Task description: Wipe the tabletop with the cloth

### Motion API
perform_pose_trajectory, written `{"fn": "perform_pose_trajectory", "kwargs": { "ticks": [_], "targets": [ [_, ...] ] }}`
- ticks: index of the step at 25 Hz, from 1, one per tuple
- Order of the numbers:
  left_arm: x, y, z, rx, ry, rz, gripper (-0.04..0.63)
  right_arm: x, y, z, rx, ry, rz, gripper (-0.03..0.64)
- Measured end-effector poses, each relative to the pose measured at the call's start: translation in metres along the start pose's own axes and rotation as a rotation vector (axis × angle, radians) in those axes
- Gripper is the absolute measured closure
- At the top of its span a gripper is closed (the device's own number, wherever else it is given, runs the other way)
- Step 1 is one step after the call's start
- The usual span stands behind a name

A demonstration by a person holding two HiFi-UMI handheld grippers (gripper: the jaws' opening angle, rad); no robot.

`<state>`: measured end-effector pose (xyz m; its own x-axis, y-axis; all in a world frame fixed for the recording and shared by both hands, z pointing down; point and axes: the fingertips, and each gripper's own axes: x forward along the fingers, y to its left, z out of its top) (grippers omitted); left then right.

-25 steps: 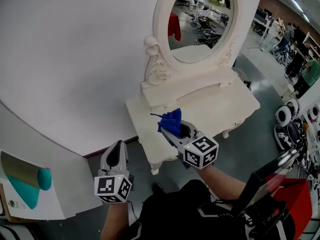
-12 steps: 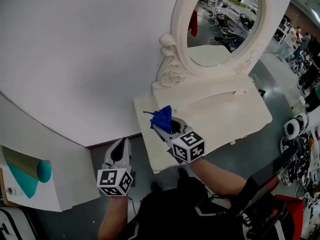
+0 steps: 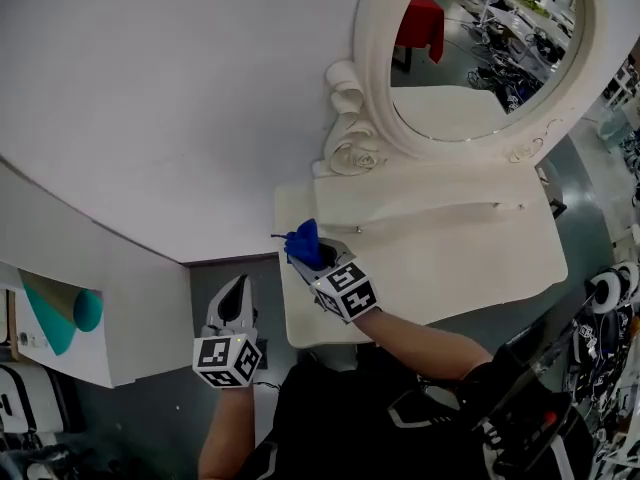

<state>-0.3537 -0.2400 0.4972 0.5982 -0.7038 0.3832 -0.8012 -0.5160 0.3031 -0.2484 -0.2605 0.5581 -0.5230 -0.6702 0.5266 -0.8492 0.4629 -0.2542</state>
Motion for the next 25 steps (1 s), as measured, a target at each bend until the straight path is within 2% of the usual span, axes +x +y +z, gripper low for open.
{"fn": "perform_pose_trajectory", "kwargs": {
  "ticks": [3, 7, 13, 25],
  "targets": [
    [0.005, 0.005, -0.010, 0.005, 0.025, 0.039, 0.588, 0.022, -0.001, -0.022, 0.002, 0.067, 0.018, 0.458],
    [0.008, 0.018, -0.023, 0.030, 0.061, 0.032, 0.588, 0.059, -0.004, -0.048, -0.006, 0.138, -0.008, 0.459],
    [0.012, 0.035, -0.037, 0.049, 0.102, -0.007, 0.588, 0.098, -0.018, -0.083, -0.006, 0.232, -0.091, 0.457],
    [0.017, 0.048, -0.060, 0.040, 0.158, -0.106, 0.588, 0.125, -0.032, -0.117, 0.002, 0.306, -0.182, 0.459]
  ]
}}
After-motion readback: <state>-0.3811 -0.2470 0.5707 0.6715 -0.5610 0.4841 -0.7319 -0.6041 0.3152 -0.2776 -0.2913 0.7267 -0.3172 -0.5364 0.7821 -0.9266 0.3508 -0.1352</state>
